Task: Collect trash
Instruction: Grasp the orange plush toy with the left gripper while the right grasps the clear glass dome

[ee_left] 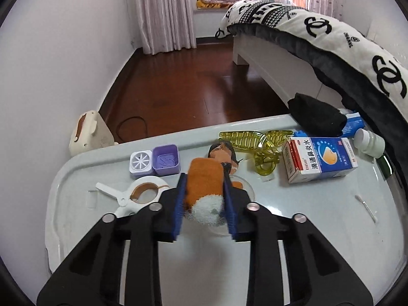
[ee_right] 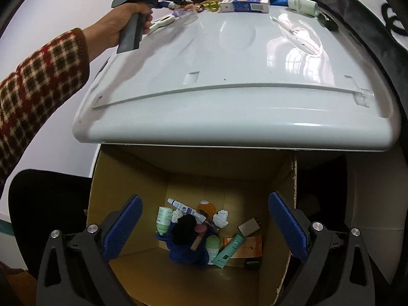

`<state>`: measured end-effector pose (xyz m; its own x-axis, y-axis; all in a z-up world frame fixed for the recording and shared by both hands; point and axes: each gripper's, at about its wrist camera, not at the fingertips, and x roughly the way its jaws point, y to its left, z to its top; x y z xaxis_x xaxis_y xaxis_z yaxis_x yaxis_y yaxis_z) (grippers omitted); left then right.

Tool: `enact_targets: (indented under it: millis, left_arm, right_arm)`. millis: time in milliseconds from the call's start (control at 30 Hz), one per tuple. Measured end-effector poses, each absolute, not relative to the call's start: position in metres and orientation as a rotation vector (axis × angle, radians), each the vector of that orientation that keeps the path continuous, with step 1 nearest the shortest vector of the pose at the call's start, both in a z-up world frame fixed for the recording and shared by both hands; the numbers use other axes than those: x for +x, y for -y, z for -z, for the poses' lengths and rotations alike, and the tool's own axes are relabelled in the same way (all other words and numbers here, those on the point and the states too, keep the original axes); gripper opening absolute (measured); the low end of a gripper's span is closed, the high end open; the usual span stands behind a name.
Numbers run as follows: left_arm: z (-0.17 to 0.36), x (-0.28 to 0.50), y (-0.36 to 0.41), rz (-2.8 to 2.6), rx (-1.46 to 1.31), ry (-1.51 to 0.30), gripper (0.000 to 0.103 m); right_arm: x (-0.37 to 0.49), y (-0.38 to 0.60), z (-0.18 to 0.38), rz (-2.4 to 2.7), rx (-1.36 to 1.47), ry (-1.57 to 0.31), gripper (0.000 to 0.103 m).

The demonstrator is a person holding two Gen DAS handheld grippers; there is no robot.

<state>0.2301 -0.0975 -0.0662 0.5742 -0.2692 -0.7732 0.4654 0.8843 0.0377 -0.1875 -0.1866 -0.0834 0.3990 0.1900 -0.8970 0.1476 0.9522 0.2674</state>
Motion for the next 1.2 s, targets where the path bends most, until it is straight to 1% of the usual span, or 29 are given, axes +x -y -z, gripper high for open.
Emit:
enact_targets:
  millis: [167, 267, 367, 467, 567, 667, 833, 1033, 1067, 1100, 1133, 1200]
  left_arm:
    - [0.043, 0.203, 0.077, 0.459, 0.228, -0.818, 0.023]
    - [0.026, 0.173, 0.066, 0.482, 0.27, -0.8, 0.023]
    - [0.014, 0.135, 0.048, 0.496, 0.288, -0.792, 0.023]
    - [0.01, 0.106, 0.034, 0.499, 0.303, -0.807, 0.023]
    - [0.005, 0.084, 0.018, 0.506, 0.294, -0.814, 0.023]
    - [0.005, 0.071, -0.001, 0.523, 0.243, -0.845, 0.023]
    - [0.019, 0.061, -0.019, 0.527, 0.224, -0.905, 0.023]
    - [0.025, 0.065, -0.024, 0.543, 0.207, -0.919, 0.023]
    - [0.024, 0.066, -0.023, 0.553, 0.208, -0.92, 0.023]
    - [0.023, 0.064, -0.024, 0.553, 0.207, -0.916, 0.023]
    - [0.023, 0.063, -0.024, 0.553, 0.209, -0.911, 0.023]
    - [0.023, 0.061, -0.023, 0.559, 0.22, -0.913, 0.023]
  right_arm:
    - [-0.189, 0.186, 0.066, -0.025, 0.283, -1.118, 0.098]
    - [-0.168, 0.186, 0.038, -0.079, 0.228, -1.102, 0.098]
    - [-0.107, 0.18, -0.006, -0.16, 0.095, -0.998, 0.098]
    - [-0.048, 0.178, -0.017, -0.144, -0.025, -0.904, 0.098]
    - [0.006, 0.18, -0.004, -0.135, -0.094, -0.821, 0.098]
    - [0.056, 0.182, 0.027, -0.141, -0.099, -0.849, 0.098]
    - [0.112, 0.171, 0.06, -0.193, -0.06, -0.898, 0.098]
    - [0.171, 0.142, 0.079, -0.131, -0.21, -0.916, 0.098]
    - [0.176, 0.139, 0.081, -0.121, -0.239, -0.917, 0.089]
    - [0.185, 0.136, 0.087, -0.124, -0.264, -0.941, 0.075]
    - [0.191, 0.135, 0.093, -0.123, -0.269, -0.979, 0.047]
    - [0.197, 0.141, 0.095, -0.124, -0.188, -1.022, 0.047]
